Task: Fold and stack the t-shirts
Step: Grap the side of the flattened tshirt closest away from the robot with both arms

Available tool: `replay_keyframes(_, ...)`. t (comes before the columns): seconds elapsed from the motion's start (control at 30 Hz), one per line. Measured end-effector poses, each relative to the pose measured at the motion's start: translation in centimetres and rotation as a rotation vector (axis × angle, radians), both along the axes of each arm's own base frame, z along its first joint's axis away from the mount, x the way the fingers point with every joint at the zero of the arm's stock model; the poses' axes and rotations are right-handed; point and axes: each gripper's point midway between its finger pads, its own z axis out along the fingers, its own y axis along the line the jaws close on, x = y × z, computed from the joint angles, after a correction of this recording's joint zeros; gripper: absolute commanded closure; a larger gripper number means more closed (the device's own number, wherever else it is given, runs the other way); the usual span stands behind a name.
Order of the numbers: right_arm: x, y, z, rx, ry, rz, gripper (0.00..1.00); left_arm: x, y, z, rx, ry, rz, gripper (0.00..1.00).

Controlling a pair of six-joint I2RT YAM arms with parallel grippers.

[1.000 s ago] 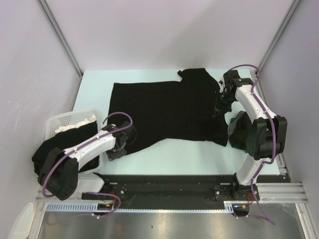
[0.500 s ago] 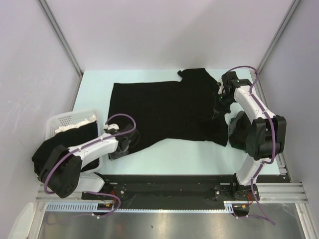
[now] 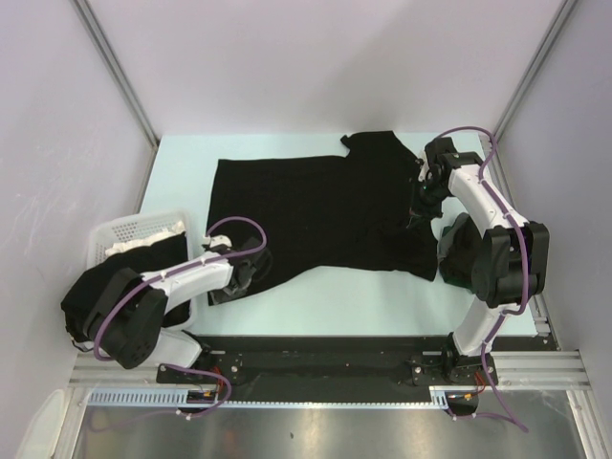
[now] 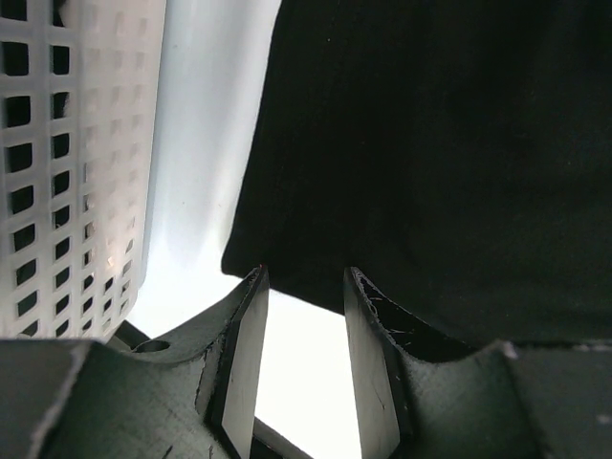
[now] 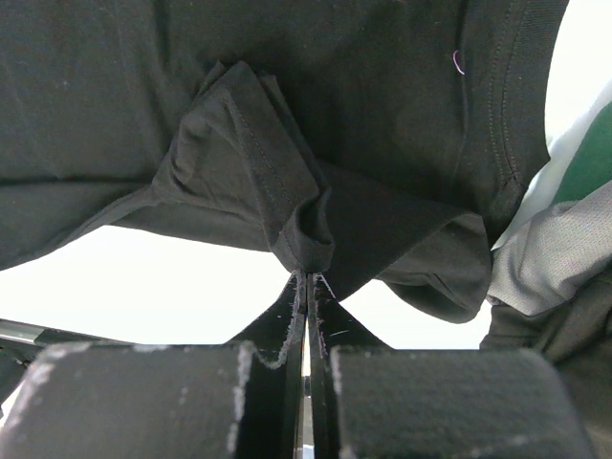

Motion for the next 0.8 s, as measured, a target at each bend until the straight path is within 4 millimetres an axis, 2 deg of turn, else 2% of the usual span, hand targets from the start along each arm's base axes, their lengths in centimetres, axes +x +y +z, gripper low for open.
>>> replay_keyframes(0.23,-0.01,0.01,-0.01,0.001,0.0,0.0,1.0,0.01,-0.02,-0.1,-0.003,-0.005,-0.002,0.58)
replay_keyframes(0.53,-0.01,0.0,0.0,0.001,0.0,0.0,1.0,-0.05,-0.3,-0.34,-0.042,-0.034,-0.009,0.63)
replay_keyframes(0.8,-0.04,-0.01,-0.01,0.001,0.002,0.0,1.0,0.05,-0.57,-0.47,-0.078,-0.071,-0.01,0.73)
